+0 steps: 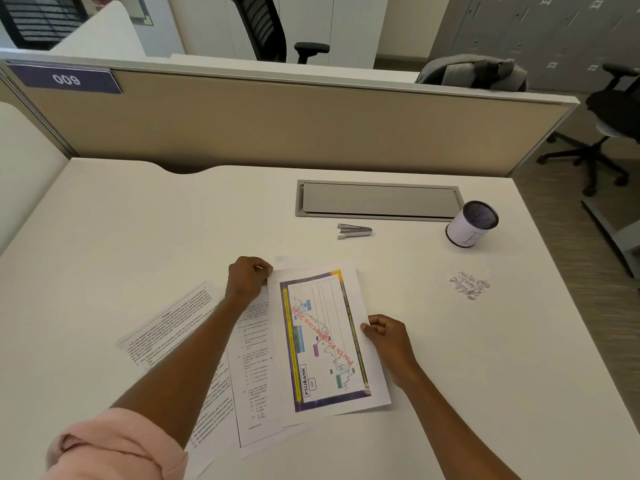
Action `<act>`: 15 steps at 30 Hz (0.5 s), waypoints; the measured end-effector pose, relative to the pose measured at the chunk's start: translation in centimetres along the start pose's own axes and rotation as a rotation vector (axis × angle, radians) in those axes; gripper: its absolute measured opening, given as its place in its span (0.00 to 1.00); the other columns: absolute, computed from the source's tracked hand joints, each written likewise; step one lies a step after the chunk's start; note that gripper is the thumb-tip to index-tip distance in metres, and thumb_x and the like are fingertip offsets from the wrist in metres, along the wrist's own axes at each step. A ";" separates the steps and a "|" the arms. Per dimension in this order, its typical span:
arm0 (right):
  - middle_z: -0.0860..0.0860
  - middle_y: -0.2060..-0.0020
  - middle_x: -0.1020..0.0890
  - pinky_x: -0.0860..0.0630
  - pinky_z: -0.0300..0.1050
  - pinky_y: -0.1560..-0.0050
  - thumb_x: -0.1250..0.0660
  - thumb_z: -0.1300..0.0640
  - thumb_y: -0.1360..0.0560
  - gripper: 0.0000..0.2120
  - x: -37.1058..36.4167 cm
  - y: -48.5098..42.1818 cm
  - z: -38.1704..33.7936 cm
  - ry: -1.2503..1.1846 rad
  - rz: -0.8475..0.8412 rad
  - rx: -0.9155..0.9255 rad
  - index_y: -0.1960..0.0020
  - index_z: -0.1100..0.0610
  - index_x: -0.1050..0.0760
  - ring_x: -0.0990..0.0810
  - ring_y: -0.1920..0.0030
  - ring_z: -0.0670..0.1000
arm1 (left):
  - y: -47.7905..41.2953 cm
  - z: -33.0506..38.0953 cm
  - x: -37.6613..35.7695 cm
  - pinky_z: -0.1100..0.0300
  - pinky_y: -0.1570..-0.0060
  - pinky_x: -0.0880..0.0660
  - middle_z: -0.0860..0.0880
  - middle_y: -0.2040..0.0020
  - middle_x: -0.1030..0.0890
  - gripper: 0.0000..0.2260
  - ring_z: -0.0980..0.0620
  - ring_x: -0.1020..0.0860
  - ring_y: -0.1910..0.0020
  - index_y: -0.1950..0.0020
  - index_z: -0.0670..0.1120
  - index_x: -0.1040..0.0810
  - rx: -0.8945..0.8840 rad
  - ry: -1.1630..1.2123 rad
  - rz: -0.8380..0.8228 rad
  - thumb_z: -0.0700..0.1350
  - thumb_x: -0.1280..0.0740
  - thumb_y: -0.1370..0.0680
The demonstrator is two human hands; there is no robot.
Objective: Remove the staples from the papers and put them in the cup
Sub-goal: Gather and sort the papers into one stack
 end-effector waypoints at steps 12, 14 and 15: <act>0.52 0.53 0.11 0.14 0.51 0.48 0.29 0.60 0.20 0.04 -1.1 0.1 0.6 0.049 0.031 -0.023 0.49 0.60 0.16 0.11 0.52 0.56 | 1.0 0.8 0.7 0.56 0.51 0.23 0.41 0.53 0.12 0.06 0.47 0.17 0.55 0.46 0.36 0.11 -0.119 -0.139 -0.088 0.35 0.24 0.22; 0.52 0.53 0.12 0.15 0.49 0.49 0.28 0.60 0.21 0.04 -0.8 0.3 0.4 0.074 0.040 0.008 0.47 0.59 0.17 0.12 0.51 0.56 | 1.2 0.8 1.0 0.53 0.52 0.17 0.41 0.56 0.12 0.05 0.46 0.16 0.59 0.47 0.36 0.11 -0.104 -0.082 -0.098 0.34 0.25 0.21; 0.52 0.53 0.12 0.15 0.48 0.49 0.26 0.60 0.22 0.07 -0.6 0.4 0.4 0.082 0.057 0.028 0.45 0.58 0.18 0.13 0.51 0.55 | 1.2 0.8 1.2 0.50 0.50 0.14 0.41 0.56 0.12 0.04 0.45 0.14 0.59 0.48 0.36 0.11 -0.093 -0.033 -0.108 0.34 0.26 0.21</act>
Point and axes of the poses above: each hand's wrist, its own y-axis away from the middle knuckle, its own x-axis out of the back of the hand, z = x × y, the point moved 2 cm from there along -y, towards the middle knuckle
